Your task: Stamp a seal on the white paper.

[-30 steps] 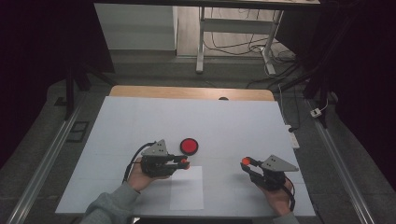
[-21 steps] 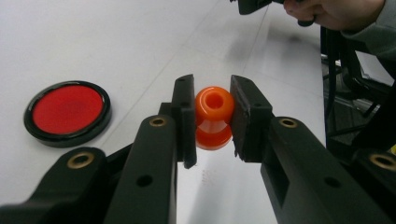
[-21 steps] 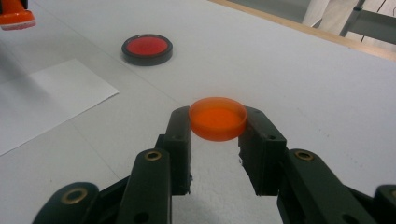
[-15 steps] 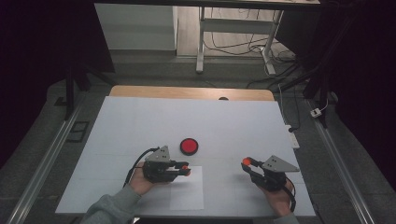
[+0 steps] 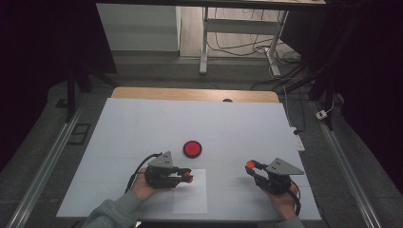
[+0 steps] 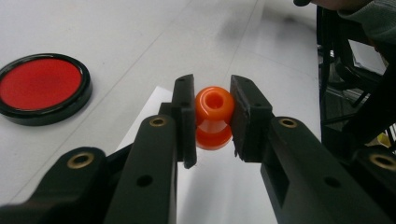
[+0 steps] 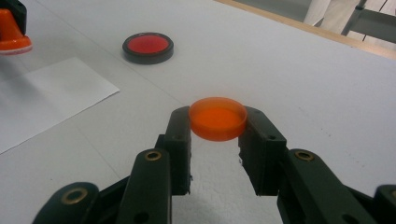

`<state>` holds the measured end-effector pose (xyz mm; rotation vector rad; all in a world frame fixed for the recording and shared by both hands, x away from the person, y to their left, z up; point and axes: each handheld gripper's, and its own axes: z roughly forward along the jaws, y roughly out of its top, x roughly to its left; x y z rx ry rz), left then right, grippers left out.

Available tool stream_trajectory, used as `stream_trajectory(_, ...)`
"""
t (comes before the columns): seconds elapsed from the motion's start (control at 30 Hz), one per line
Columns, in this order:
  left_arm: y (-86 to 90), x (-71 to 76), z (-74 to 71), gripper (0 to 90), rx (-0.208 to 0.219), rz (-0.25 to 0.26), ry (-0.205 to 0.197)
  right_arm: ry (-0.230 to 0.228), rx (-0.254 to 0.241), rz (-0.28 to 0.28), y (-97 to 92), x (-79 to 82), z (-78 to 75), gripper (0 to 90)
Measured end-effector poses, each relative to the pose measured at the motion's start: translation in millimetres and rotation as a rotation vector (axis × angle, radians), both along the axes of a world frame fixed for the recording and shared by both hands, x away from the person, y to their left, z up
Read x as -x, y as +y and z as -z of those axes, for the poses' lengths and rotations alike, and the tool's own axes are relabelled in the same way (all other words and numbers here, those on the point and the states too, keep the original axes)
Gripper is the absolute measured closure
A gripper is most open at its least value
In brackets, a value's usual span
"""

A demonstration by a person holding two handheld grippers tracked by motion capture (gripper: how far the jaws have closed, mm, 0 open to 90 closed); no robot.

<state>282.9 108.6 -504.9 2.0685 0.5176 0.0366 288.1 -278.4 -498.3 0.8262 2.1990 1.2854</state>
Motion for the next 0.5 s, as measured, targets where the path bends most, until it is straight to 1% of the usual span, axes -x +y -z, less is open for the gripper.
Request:
stream_trajectory(0.27, -4.1, 0.8, 5.0, 72.0, -0.017, 0.011, 0.009, 0.0, 0.001, 0.001, -0.2, 0.2, 0.1, 64.6)
stream_trajectory(0.5, -8.3, 1.3, 8.7, 72.1, -0.036, 0.019, 0.006, -0.003, 0.0, -0.002, -1.1, -0.1, 0.4, 64.6)
